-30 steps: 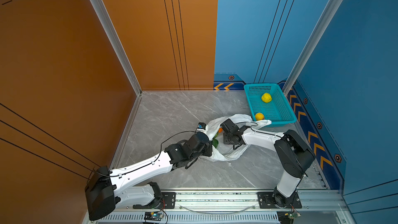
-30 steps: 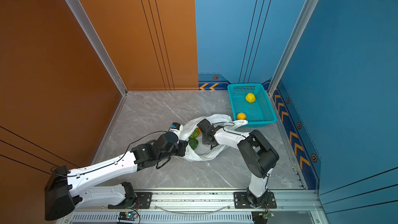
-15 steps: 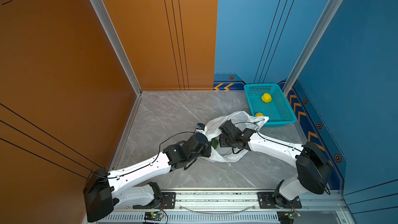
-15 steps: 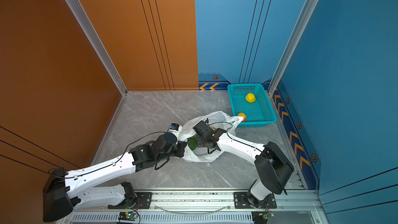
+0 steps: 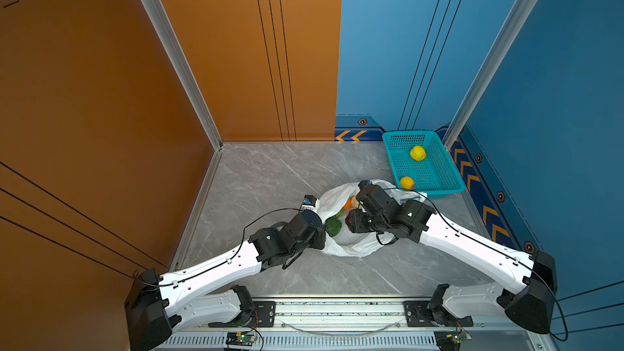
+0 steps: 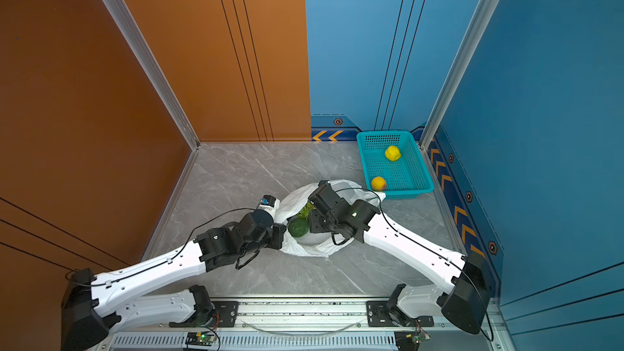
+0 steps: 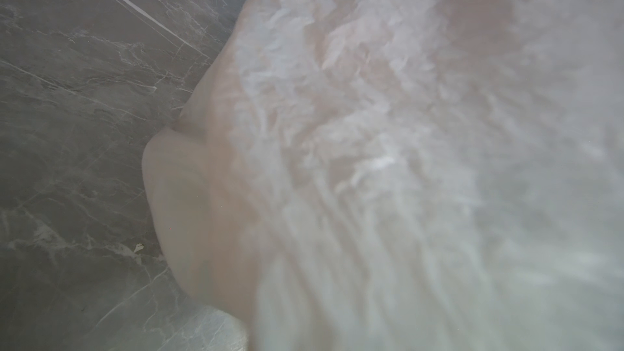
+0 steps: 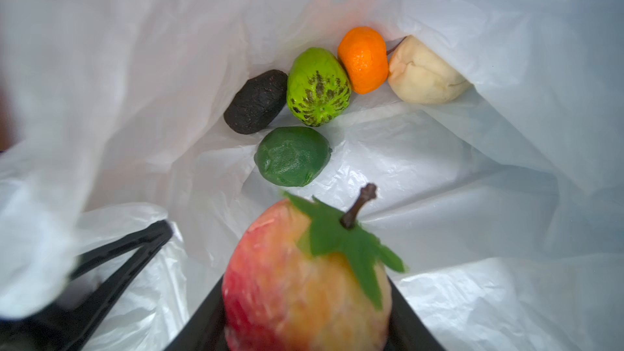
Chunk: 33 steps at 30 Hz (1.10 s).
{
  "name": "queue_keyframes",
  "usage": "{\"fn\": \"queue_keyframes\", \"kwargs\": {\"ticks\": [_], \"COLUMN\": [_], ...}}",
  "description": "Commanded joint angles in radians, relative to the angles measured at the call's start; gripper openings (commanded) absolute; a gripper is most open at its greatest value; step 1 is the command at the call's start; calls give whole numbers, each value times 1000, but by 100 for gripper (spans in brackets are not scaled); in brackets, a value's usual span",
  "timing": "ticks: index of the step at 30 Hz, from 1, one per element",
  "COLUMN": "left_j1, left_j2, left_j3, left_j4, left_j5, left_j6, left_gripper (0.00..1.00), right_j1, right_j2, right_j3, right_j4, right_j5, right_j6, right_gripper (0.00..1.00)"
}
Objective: Untie the knot of the plastic bag and take out the fruit
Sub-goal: Pick up the fruit from the plastic bag, then place the fruit in the basket.
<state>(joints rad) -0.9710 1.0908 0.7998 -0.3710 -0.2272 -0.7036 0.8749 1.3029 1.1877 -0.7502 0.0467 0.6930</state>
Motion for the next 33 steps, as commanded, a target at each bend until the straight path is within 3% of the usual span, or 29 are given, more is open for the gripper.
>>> {"fn": "queue_keyframes", "kwargs": {"ticks": [1, 7, 19, 28, 33], "left_j1": [-8, -6, -3, -5, -6], "left_j2": [-14, -20, -20, -42, -75], "left_j3": [19, 23, 38, 61, 49], "left_j4": [-49, -84, -120, -223, -259], "left_j5": [-24, -24, -2, 39, 42], "left_j6": [4, 12, 30, 73, 66], "left_gripper": [0, 0, 0, 0, 0], "right_j1": [-25, -131, -512, -749, -832], "right_j2": [-28, -19, 101, 244, 348], "right_j3": [68, 206, 445, 424, 393], "right_j4": [-96, -150, -151, -13, 77], "right_j5": [-41, -109, -283, -277, -244], "right_j6": [-3, -69, -218, -254, -261], "right_gripper": [42, 42, 42, 41, 41]}}
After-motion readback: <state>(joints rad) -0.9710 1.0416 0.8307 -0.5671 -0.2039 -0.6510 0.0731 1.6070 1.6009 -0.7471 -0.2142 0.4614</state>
